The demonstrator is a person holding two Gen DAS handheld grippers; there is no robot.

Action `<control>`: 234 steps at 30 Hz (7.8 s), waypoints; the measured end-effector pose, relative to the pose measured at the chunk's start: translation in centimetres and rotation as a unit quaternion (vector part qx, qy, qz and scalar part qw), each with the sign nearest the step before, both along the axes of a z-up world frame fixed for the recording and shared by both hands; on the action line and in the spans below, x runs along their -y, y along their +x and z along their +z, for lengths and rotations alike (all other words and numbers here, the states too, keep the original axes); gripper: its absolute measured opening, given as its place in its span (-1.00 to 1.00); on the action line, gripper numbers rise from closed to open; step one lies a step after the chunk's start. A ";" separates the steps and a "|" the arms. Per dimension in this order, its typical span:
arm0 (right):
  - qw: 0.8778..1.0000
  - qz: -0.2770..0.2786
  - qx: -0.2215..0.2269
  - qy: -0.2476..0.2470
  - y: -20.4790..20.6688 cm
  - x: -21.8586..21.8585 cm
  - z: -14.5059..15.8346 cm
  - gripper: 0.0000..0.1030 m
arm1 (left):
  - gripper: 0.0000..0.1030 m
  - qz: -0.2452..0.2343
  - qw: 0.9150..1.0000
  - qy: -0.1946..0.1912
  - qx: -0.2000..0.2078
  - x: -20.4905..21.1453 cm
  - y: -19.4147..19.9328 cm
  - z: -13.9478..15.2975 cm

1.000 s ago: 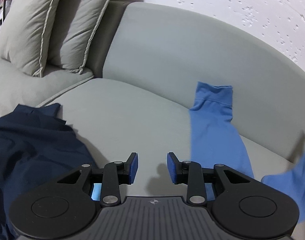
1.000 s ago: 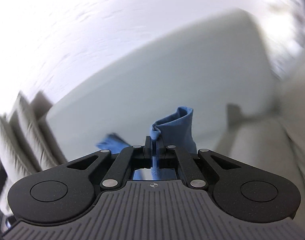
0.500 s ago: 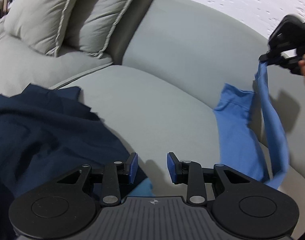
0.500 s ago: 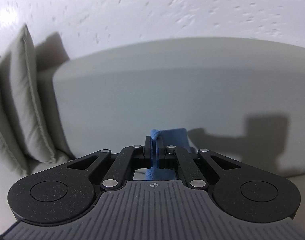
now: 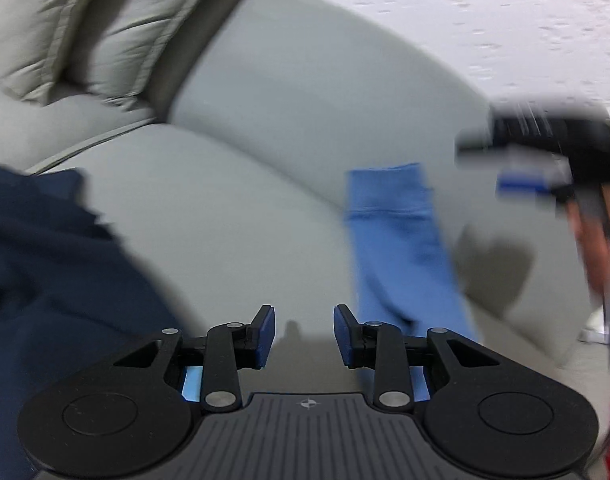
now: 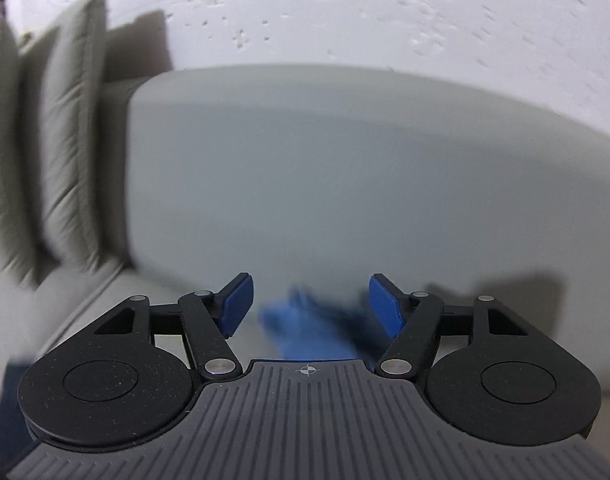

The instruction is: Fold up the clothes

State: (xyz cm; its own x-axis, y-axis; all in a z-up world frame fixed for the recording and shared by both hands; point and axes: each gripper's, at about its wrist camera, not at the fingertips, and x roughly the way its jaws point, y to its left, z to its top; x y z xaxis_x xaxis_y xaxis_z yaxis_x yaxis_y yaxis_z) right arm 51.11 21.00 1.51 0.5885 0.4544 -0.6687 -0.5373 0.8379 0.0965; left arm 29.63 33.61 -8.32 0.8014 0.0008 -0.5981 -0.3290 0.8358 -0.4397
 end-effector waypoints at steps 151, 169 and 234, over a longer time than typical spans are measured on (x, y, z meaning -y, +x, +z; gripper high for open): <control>0.985 -0.020 -0.166 0.038 -42.9 36.5 -2.3 -0.26 | -0.05 -0.138 0.963 0.041 -0.226 26.1 -26.1 4.7; 0.964 0.019 -0.261 0.051 -42.1 35.4 -6.5 0.26 | 0.07 -0.092 0.969 0.056 -0.221 26.2 -25.1 5.4; 0.982 0.026 -0.143 0.120 -22.3 26.2 -2.0 0.32 | 0.07 -0.063 0.982 0.165 -0.067 15.3 -8.6 5.5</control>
